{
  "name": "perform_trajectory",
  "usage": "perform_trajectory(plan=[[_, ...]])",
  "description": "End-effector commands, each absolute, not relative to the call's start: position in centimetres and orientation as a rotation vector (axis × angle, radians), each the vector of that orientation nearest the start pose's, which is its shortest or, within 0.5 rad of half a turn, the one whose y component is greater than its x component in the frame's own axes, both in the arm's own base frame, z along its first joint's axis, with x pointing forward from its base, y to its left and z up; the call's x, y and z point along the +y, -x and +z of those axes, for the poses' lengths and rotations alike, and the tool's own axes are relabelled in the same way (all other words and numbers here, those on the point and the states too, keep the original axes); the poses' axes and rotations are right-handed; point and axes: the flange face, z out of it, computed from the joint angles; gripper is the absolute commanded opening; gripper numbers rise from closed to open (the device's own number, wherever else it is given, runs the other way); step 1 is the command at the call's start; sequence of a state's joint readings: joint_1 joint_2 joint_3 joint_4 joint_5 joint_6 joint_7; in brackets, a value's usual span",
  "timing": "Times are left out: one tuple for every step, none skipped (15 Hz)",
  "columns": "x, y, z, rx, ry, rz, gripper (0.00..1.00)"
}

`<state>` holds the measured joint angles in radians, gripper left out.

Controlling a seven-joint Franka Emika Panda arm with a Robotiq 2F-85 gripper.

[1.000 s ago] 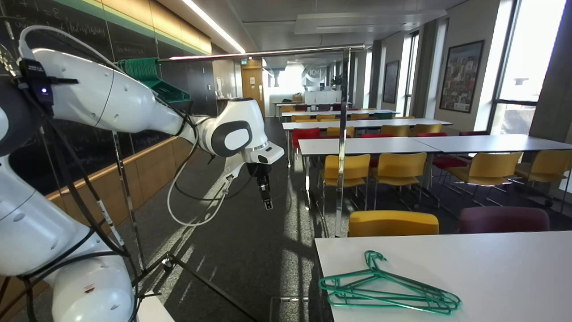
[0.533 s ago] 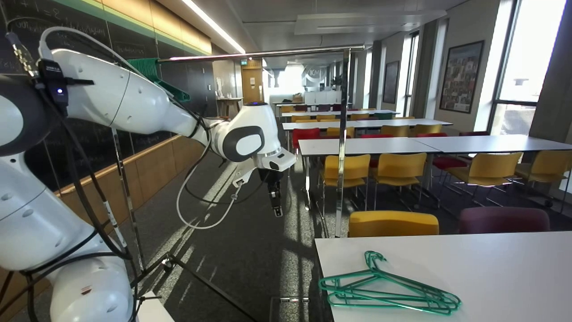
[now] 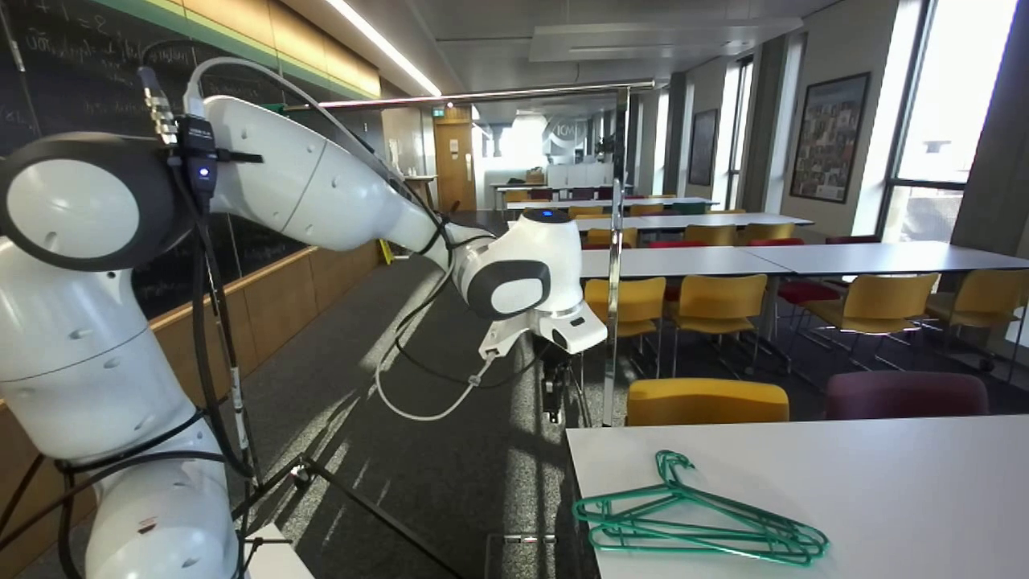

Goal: Put one hanger from the table on the rail.

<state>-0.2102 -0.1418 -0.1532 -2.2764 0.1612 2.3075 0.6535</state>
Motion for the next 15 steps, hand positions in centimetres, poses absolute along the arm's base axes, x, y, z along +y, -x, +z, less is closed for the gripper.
perform_trajectory(plan=[[-21.5,-51.7,40.5,1.645,2.496,-0.275,1.00],[-22.2,-52.3,39.8,1.669,2.502,-0.279,1.00],[-22.5,-52.9,39.4,1.692,2.504,-0.270,1.00],[-21.3,-51.1,39.6,1.643,2.507,-0.247,1.00],[-21.7,-51.7,38.8,1.656,2.511,-0.239,1.00],[-22.0,-52.2,38.3,1.662,2.514,-0.233,1.00],[-22.2,-52.6,38.1,1.665,2.516,-0.232,1.00],[-22.2,-52.8,38.1,1.666,2.516,-0.234,1.00],[-22.3,-52.8,38.2,1.665,2.515,-0.238,1.00],[-22.3,-52.9,38.4,1.665,2.515,-0.242,1.00],[-22.3,-52.9,38.4,1.664,2.514,-0.244,1.00],[-22.3,-52.9,38.5,1.664,2.514,-0.245,1.00],[-22.2,-53.0,38.3,1.675,2.505,-0.269,1.00],[-22.3,-53.3,37.9,1.684,2.506,-0.265,1.00],[-22.6,-53.6,37.2,1.701,2.507,-0.256,1.00]])
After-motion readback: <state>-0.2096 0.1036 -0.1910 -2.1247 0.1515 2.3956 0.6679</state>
